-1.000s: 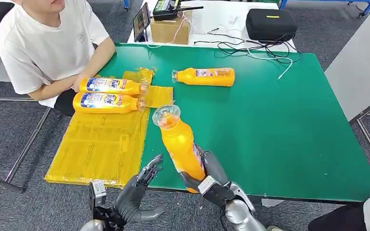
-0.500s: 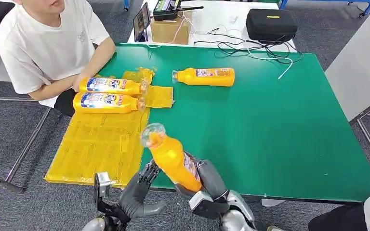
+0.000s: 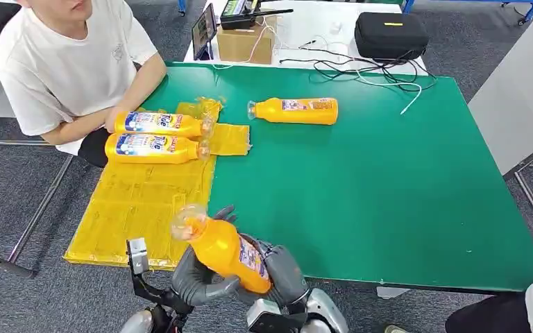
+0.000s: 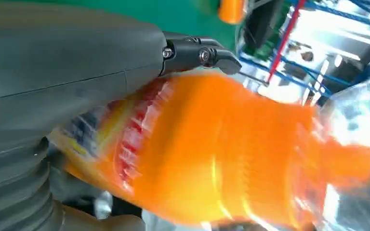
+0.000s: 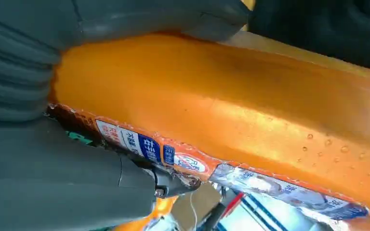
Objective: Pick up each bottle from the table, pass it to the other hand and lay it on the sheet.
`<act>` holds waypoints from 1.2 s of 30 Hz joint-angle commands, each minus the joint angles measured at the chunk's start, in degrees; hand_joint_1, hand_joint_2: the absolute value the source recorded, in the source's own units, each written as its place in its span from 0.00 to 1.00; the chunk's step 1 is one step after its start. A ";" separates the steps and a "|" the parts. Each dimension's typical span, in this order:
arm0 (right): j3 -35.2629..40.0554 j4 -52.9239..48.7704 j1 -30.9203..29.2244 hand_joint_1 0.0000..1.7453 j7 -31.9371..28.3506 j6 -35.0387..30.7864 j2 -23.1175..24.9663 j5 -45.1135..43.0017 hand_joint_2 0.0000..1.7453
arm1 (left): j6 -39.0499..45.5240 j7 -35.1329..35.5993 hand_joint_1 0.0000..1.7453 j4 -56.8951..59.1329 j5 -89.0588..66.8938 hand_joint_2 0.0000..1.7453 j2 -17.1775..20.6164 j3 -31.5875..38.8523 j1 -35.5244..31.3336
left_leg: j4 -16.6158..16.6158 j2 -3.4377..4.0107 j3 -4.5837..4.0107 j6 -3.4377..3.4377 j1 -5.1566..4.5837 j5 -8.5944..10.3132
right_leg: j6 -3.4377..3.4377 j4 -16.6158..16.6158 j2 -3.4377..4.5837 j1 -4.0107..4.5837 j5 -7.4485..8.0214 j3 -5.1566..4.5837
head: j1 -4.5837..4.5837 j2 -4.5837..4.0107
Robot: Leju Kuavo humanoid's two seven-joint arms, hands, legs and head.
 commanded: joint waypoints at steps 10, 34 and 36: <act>5.37 8.42 -5.80 1.00 0.54 0.77 1.71 -2.45 1.00 | 0.56 0.61 0.00 5.68 1.78 1.00 2.11 -5.82 -2.80 | -0.07 0.01 0.15 -0.05 0.01 0.00 | -0.08 -0.06 -0.01 0.02 -0.01 0.15 | 0.00 0.00; 7.01 3.86 -7.01 1.00 -1.25 0.61 1.54 -6.06 1.00 | -1.52 5.52 1.00 14.75 10.01 1.00 1.05 -7.70 -6.26 | -0.02 0.17 0.18 -0.05 0.00 -0.07 | -0.09 0.00 0.15 0.01 -0.02 0.15 | 0.02 0.00; 7.01 3.86 -7.01 1.00 -1.25 0.61 1.54 -6.06 1.00 | -1.52 5.52 1.00 14.75 10.01 1.00 1.05 -7.70 -6.26 | -0.02 0.17 0.18 -0.05 0.00 -0.07 | -0.09 0.00 0.15 0.01 -0.02 0.15 | 0.02 0.00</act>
